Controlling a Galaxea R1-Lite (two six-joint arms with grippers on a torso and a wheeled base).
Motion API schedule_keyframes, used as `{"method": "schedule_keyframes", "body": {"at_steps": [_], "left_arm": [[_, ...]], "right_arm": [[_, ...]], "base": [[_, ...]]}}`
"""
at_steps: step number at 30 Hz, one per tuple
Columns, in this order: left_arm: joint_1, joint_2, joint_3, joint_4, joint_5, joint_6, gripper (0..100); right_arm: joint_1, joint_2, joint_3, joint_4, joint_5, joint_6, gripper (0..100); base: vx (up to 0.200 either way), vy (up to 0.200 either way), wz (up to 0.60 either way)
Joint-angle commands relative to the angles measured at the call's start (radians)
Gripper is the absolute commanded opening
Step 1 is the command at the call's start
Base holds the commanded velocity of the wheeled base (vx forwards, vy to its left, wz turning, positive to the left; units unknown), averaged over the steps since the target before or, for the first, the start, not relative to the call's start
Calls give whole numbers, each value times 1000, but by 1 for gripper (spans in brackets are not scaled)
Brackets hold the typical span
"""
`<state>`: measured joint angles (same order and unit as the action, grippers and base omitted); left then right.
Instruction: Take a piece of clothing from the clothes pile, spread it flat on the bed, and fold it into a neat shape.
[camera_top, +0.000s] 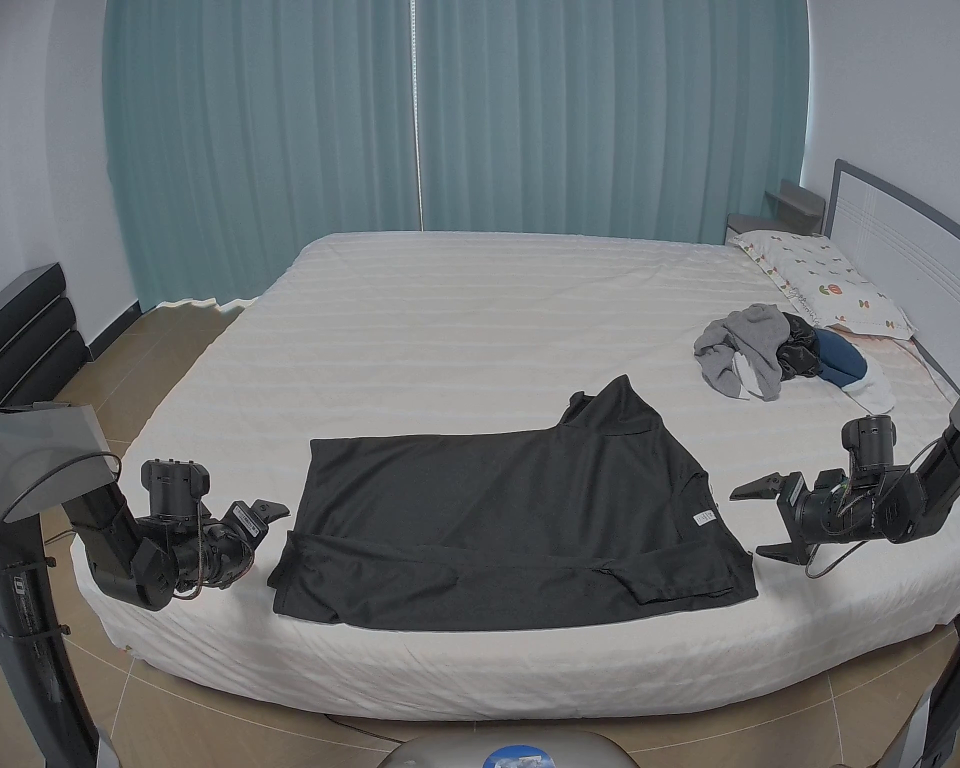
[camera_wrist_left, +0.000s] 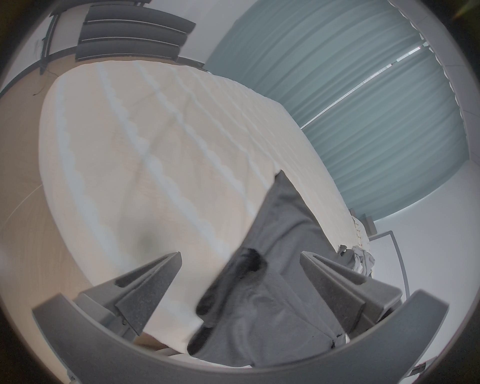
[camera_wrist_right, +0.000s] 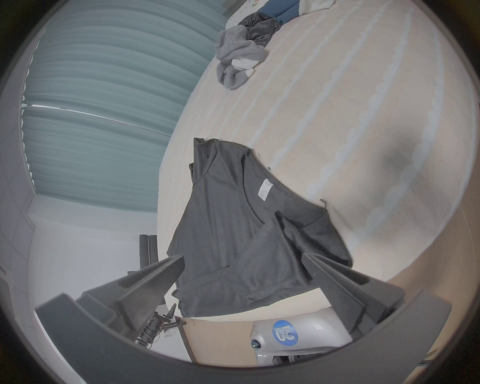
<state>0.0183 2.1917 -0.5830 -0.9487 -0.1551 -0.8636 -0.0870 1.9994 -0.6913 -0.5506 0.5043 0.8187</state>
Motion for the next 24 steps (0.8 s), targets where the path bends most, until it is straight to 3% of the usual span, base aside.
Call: {"method": "schedule_keyframes", "body": {"at_steps": [1, 8, 14, 24], "left_arm": [[0, -9, 118, -85, 0, -12, 100], [-8, -3, 143, -165, 2, -68, 100], [-12, -38, 167, -168, 0, -68, 100], [-34, -47, 178, -168, -3, -72, 100]], "right_arm": [[-17, -54, 41, -37, 7, 30, 100], [-17, -19, 102, -146, 10, 31, 100], [-14, -4, 111, -153, 11, 30, 100], [-7, -4, 118, -155, 11, 30, 100]], "base": [[0, 0, 0], [0, 0, 0], [200, 0, 0], [0, 0, 0]]}}
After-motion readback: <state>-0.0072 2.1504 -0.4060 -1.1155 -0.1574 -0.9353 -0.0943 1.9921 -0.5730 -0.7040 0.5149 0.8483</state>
